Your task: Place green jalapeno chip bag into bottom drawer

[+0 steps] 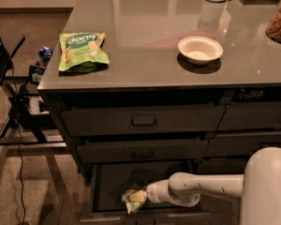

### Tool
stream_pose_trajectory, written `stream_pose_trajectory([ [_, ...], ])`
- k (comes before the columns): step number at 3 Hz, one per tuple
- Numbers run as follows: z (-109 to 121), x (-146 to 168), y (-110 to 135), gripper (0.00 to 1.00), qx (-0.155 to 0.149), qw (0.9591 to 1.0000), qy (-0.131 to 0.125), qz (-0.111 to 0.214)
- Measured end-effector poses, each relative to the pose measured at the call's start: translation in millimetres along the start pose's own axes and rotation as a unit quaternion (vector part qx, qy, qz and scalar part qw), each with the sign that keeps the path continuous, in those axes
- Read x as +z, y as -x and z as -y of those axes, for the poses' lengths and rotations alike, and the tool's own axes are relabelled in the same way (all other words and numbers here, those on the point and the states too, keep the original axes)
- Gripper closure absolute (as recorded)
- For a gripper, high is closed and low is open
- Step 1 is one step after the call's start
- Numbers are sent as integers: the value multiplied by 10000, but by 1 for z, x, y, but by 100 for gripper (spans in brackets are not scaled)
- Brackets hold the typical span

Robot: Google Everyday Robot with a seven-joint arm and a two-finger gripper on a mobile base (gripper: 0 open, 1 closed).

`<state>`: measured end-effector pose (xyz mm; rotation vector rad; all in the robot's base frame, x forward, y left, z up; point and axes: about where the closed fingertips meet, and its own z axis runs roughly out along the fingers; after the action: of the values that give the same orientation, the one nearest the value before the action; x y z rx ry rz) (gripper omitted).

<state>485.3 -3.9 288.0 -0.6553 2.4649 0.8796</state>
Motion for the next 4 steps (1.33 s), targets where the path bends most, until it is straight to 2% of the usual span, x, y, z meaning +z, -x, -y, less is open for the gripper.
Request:
stream_pose_trajectory([
  [2,34,27,-3,100,126,9999,-43,11],
  [4,60,45,-1,100,62,9999,-100,97],
])
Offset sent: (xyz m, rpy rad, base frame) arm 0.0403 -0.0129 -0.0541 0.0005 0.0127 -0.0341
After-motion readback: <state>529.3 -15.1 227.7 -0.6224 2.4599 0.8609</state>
